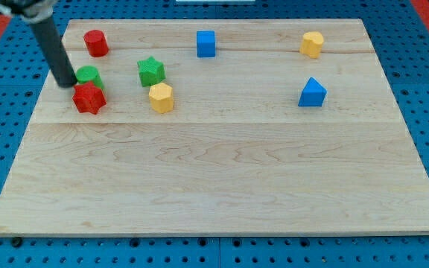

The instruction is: Push the red star to the bottom left of the yellow hexagon

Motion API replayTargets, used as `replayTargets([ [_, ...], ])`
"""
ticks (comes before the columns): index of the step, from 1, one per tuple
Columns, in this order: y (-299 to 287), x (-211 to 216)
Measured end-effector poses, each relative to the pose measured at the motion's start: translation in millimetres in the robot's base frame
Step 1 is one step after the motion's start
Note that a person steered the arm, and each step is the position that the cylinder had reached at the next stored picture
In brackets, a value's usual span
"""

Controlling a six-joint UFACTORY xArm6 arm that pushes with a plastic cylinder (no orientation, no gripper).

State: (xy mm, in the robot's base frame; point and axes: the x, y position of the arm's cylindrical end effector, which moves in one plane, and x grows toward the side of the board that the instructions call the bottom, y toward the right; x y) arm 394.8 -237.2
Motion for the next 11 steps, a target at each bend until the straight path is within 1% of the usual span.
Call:
replayTargets([
  [1,24,55],
  [2,10,67],
  [3,-64,31],
  [4,-39,-44],
  [5,32,-45],
  [6,51,23],
  [7,73,57],
  [8,16,55],
  [9,-1,87],
  [10,53,114],
  [11,144,114],
])
